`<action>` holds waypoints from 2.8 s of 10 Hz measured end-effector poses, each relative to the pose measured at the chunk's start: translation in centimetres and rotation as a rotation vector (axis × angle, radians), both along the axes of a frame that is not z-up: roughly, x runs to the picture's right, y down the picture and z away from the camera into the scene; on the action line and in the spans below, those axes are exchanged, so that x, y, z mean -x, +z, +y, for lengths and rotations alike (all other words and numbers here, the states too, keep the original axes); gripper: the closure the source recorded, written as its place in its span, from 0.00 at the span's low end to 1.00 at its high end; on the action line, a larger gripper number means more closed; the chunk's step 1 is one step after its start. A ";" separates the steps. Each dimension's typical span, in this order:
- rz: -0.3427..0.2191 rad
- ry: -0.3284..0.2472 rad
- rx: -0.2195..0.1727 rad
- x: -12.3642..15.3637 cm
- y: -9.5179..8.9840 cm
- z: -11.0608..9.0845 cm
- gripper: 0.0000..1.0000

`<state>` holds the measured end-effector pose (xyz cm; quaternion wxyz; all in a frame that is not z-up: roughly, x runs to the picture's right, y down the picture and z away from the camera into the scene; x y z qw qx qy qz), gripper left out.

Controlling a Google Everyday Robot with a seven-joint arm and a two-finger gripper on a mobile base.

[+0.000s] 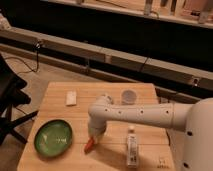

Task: Place the pepper in the ceramic bowl

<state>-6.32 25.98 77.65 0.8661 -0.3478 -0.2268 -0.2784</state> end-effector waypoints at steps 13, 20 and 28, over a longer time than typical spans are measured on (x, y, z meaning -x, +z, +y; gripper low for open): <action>-0.036 -0.061 -0.010 2.8 -1.2 -1.7 0.91; -0.052 -0.091 -0.017 3.9 -1.3 -2.4 0.93; -0.082 -0.143 -0.030 6.2 -1.9 -4.6 0.93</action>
